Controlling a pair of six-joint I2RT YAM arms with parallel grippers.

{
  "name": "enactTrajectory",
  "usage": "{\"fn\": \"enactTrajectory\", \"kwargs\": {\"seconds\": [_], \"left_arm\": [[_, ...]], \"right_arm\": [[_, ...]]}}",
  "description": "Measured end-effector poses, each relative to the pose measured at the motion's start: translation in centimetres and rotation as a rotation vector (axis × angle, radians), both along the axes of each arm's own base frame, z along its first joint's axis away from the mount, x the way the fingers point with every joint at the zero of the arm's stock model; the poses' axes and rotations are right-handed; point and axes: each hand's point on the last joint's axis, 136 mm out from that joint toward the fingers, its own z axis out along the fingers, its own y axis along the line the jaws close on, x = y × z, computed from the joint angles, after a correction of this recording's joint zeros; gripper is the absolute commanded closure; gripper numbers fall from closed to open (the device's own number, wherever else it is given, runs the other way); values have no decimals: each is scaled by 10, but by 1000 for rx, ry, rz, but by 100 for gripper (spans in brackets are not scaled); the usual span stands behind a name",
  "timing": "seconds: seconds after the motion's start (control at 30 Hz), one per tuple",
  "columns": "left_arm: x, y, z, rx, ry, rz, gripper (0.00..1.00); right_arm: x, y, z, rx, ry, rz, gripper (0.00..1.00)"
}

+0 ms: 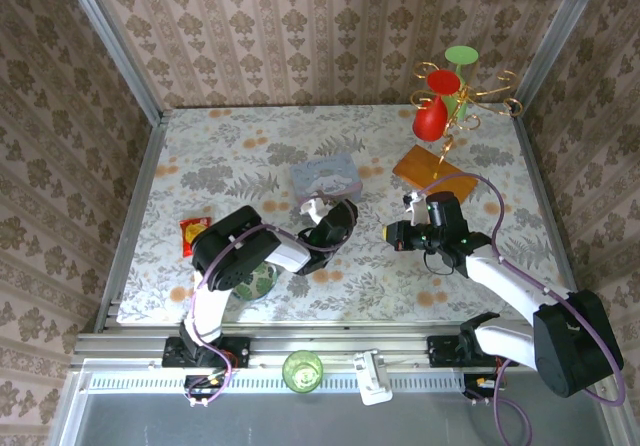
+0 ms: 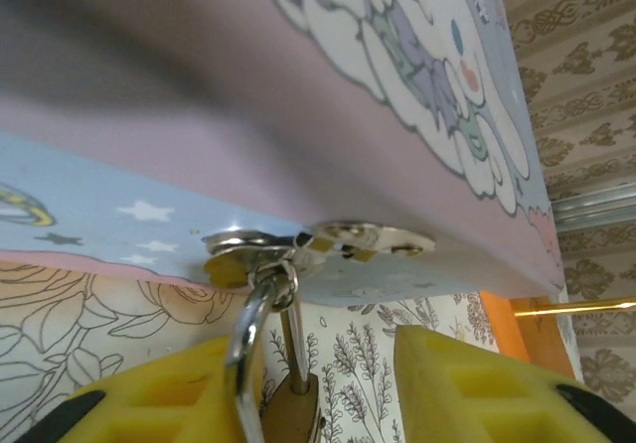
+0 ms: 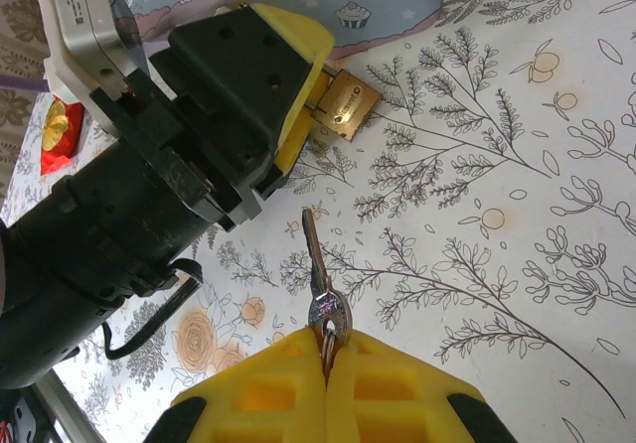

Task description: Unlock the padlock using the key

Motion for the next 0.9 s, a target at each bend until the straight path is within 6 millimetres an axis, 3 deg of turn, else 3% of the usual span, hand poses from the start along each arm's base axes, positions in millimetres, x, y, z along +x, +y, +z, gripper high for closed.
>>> {"fn": "enactTrajectory", "kwargs": {"seconds": [0.27, 0.37, 0.43, 0.53, 0.63, 0.9], "left_arm": [[1, -3, 2, 0, -3, -1, 57], [1, -4, -1, 6, 1, -3, 68], [1, -4, -2, 17, 2, -8, 70], [0, -5, -4, 22, 8, -14, 82], [-4, -5, -7, 24, 19, -41, 85], [-44, 18, -8, 31, 76, -148, 82]], "right_arm": [[0, 0, 0, 0, 0, -1, 100], [0, 0, 0, 0, 0, -1, 100], [0, 0, 0, 0, 0, -1, 100], [0, -1, 0, 0, 0, -2, 100], [0, -1, 0, 0, 0, -2, 100], [1, 0, -3, -3, 10, -1, 100]]}}
